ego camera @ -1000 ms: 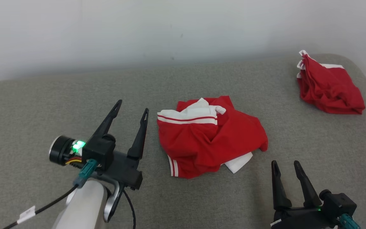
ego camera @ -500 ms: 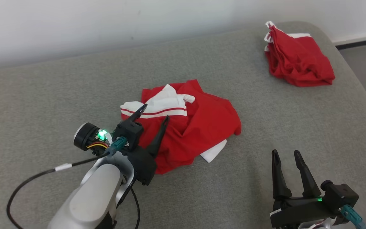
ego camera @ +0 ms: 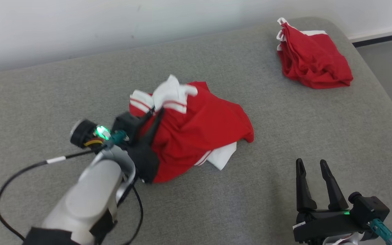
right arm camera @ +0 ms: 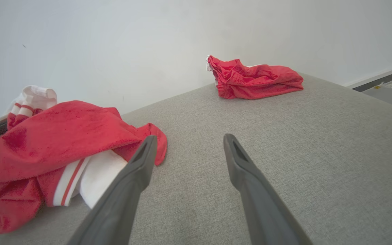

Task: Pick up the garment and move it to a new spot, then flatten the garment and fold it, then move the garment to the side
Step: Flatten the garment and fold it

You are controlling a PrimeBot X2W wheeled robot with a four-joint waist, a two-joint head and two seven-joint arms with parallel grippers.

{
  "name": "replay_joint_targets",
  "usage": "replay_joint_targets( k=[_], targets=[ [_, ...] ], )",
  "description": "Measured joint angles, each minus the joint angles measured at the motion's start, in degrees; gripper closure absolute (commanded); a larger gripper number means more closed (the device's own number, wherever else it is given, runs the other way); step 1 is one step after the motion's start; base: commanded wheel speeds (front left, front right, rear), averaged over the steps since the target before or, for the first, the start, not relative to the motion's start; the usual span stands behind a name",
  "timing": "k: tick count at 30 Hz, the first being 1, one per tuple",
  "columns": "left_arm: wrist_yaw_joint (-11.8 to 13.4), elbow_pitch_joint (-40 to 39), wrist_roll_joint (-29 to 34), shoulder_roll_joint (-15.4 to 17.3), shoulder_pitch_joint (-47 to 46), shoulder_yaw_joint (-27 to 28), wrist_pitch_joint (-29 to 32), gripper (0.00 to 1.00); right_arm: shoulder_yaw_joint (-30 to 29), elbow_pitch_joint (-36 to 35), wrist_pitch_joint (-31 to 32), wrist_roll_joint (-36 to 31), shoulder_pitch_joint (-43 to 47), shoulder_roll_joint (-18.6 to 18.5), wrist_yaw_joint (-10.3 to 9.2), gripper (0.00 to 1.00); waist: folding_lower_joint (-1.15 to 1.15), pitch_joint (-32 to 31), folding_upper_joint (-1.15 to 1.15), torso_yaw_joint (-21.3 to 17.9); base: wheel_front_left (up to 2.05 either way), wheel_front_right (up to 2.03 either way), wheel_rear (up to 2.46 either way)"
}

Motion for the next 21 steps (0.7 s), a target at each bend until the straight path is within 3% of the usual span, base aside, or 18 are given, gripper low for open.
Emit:
replay_joint_targets(
  k=[6, 12, 17, 21],
  targets=[
    [1.85, -4.21, -0.04, 1.96, -3.96, 4.10, -2.30, 1.00, -0.19, -0.14, 0.00, -0.32, 0.28, 0.01, 0.00, 0.00, 0.00, -0.85, 0.00, 2.28, 0.00, 0.00, 0.00],
    [4.77, -15.32, 1.16, 7.26, -3.76, 9.92, -2.68, 1.00, -0.13, -0.14, 0.00, -0.51, 0.68, 0.02, 0.00, 0.00, 0.00, -1.92, 0.00, 5.28, 0.00, 0.00, 0.00],
    [6.86, -23.81, 1.98, 10.35, 3.56, 13.12, -2.69, 1.00, 0.01, 0.07, 0.00, -0.57, 1.62, 0.01, 0.00, 0.00, 0.00, -2.97, 0.00, 7.59, 0.00, 0.00, 0.00],
    [7.61, -27.42, 1.98, 9.81, 10.30, 13.32, -2.69, 1.00, 0.29, 0.30, 0.00, -0.68, 2.12, 0.03, 0.00, 0.00, -0.01, -3.64, 0.00, 9.31, 0.00, 0.00, 0.00]
  ],
)
